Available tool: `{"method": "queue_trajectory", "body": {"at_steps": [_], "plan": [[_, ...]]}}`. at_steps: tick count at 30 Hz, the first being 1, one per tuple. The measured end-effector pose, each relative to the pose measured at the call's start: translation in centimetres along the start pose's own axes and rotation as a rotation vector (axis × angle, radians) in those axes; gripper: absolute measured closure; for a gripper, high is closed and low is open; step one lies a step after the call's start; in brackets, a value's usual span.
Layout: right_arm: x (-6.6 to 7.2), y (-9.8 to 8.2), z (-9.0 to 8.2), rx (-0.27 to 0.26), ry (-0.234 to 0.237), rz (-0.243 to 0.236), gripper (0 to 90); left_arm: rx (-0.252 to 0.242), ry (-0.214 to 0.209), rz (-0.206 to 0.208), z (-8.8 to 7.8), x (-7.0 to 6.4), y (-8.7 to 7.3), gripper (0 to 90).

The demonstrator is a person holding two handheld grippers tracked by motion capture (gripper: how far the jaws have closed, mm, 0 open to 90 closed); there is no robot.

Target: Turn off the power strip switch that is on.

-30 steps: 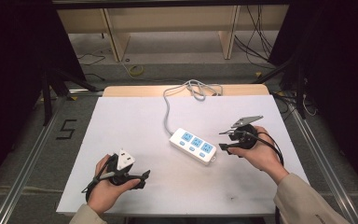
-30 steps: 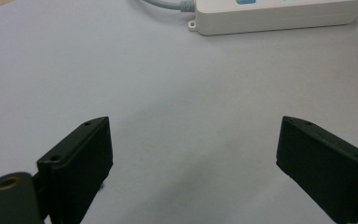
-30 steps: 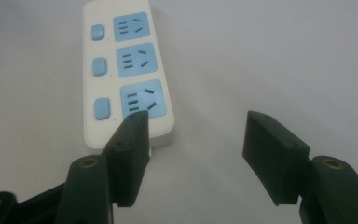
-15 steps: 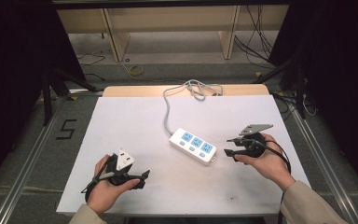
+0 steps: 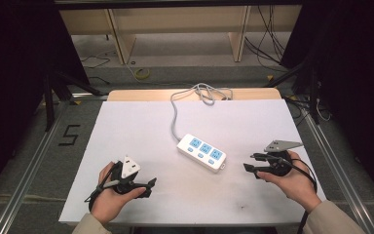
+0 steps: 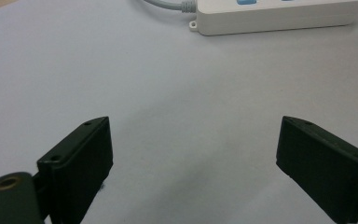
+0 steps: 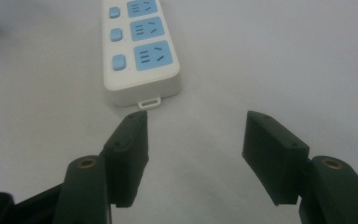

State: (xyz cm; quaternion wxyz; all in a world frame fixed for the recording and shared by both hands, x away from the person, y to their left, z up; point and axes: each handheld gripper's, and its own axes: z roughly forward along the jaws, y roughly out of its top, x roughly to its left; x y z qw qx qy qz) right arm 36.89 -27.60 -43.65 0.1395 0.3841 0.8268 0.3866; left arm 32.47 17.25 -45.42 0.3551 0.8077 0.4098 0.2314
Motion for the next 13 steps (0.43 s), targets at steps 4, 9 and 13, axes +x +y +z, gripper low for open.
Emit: {"method": "queue_trajectory", "body": {"at_steps": [4,9,13], "plan": [[0.4,-1.4,-0.9,-0.051,-0.023,0.004,41.5,-0.001,0.001,-0.001,0.0,0.0,0.0,10.3],[0.7,-2.3,-1.4,-0.060,-0.015,0.010,40.2,0.003,-0.003,0.007,0.0,-0.2,0.1,10.3],[0.9,-2.6,-1.5,-0.069,-0.020,0.004,40.0,-0.004,-0.007,0.009,-0.1,-0.3,0.2,10.3]]}}
